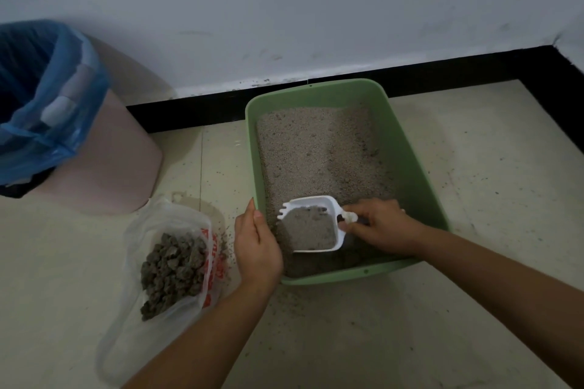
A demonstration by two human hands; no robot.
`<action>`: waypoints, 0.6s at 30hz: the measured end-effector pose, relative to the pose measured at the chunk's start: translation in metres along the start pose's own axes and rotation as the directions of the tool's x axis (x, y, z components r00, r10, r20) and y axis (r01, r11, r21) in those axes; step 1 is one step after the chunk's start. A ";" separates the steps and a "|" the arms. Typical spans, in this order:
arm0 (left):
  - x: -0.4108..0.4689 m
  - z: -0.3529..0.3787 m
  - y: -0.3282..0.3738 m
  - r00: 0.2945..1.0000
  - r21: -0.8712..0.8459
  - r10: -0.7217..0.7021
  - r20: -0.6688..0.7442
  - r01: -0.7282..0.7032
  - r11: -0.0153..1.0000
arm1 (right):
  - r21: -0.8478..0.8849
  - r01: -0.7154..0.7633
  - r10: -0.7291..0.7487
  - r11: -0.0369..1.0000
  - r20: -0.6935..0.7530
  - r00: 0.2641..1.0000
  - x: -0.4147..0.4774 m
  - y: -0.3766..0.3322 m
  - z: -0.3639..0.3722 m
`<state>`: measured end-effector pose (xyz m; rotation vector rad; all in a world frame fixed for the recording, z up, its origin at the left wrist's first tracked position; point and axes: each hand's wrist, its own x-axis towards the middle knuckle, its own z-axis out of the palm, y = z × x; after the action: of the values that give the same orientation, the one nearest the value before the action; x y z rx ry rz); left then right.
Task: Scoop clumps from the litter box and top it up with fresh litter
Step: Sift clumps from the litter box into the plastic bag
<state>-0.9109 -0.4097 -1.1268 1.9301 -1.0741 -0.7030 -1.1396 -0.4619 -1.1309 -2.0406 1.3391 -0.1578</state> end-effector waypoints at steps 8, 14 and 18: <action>0.000 0.000 0.002 1.000 -0.045 -0.024 -0.001 0.024 0.999 | -0.026 0.050 -0.050 0.998 -0.019 0.999 0.004 -0.005 -0.005; 0.001 0.000 0.001 1.000 -0.045 -0.019 0.005 0.019 0.999 | -0.024 0.058 -0.060 0.998 -0.062 0.996 0.003 -0.006 -0.015; 0.000 0.001 0.003 0.999 -0.060 -0.038 -0.004 0.037 0.998 | -0.063 0.078 -0.079 0.995 -0.016 0.997 0.001 -0.012 -0.007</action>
<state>-0.9127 -0.4105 -1.1247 1.9043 -1.0055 -0.7427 -1.1335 -0.4630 -1.1182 -2.1504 1.2898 -0.1719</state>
